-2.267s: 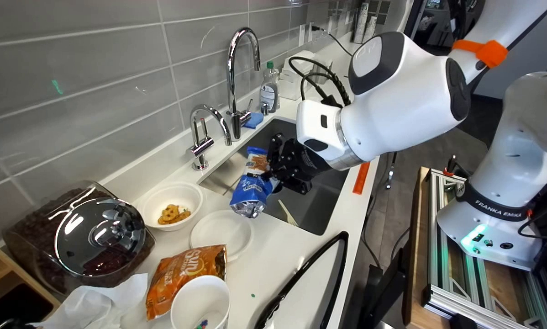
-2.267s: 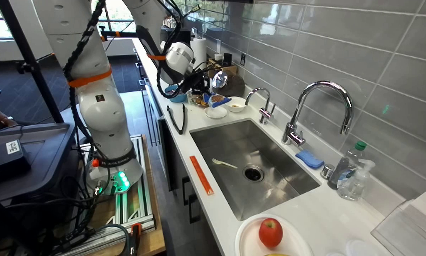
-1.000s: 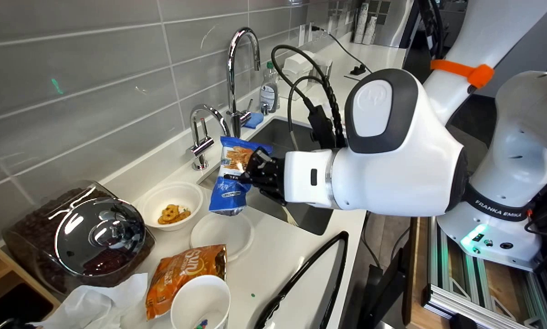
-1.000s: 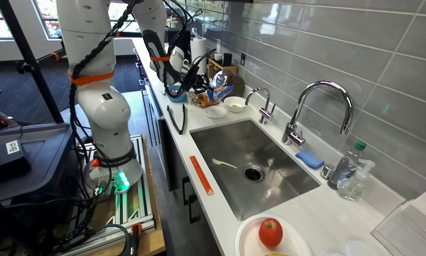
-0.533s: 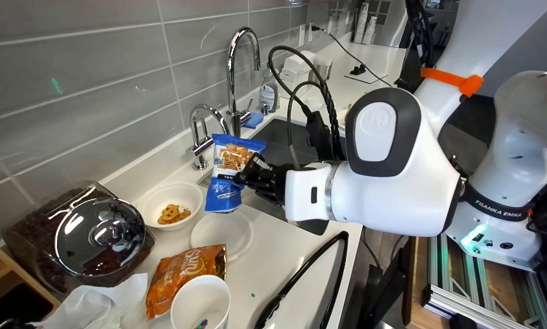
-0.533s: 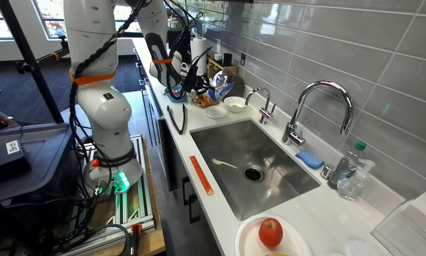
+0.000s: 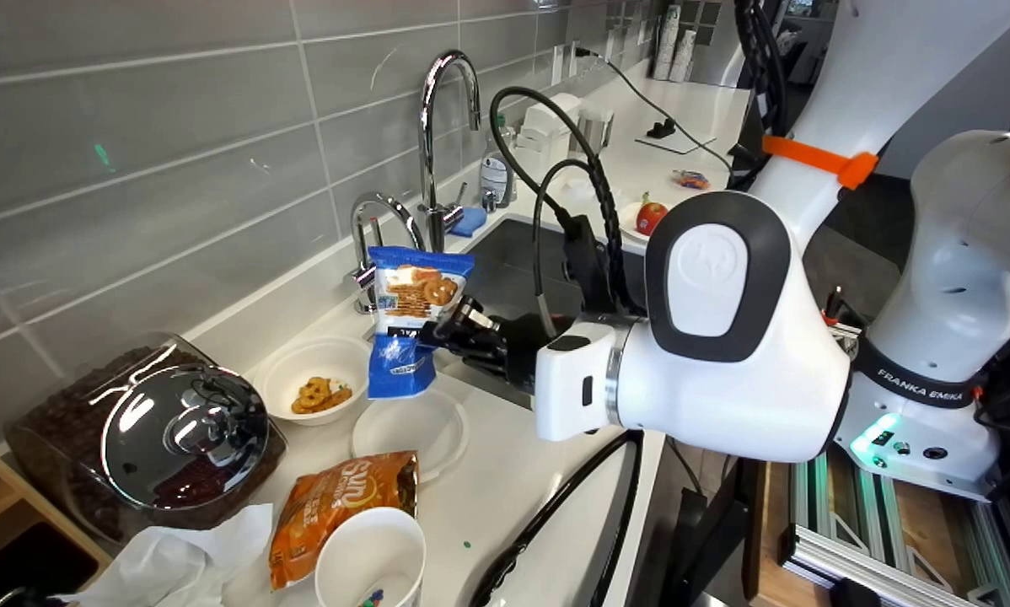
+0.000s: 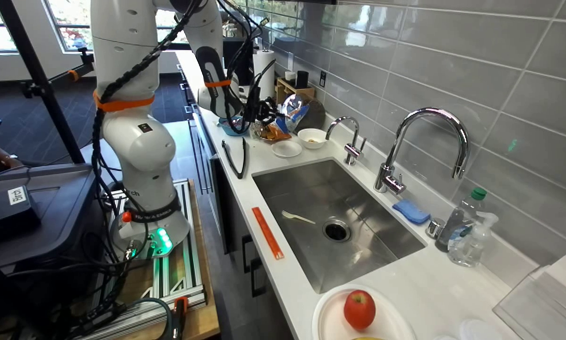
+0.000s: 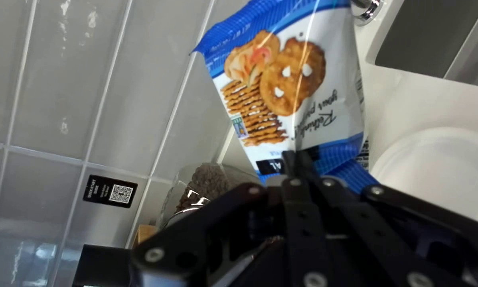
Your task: Move the white plate to the left counter, then pour the contents of the blue pack onto it
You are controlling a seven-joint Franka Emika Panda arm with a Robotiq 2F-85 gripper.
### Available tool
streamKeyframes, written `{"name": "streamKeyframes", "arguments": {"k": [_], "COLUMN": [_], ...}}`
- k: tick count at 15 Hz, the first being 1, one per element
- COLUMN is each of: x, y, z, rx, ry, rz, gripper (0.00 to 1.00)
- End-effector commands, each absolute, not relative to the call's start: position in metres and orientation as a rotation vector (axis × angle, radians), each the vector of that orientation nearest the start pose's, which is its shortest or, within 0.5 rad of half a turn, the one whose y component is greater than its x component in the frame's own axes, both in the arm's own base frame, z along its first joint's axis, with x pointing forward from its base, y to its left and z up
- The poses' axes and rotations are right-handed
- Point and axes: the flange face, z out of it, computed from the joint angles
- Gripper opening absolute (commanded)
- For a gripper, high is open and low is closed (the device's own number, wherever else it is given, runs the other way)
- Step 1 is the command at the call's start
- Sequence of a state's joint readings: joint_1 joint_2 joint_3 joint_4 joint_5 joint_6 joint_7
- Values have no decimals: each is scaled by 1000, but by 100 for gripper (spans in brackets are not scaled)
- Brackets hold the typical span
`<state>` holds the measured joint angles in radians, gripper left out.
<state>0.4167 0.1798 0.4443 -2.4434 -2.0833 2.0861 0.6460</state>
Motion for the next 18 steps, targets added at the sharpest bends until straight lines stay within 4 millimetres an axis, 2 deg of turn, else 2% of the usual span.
{"name": "streamKeyframes", "arguments": {"k": [1, 8, 18], "x": [343, 335, 335], "y": [342, 335, 330], "z": [234, 225, 219], "rx": [960, 805, 810], "ry": [1582, 1549, 1538], "rz": [795, 782, 763], "gripper": [0, 0, 0]}}
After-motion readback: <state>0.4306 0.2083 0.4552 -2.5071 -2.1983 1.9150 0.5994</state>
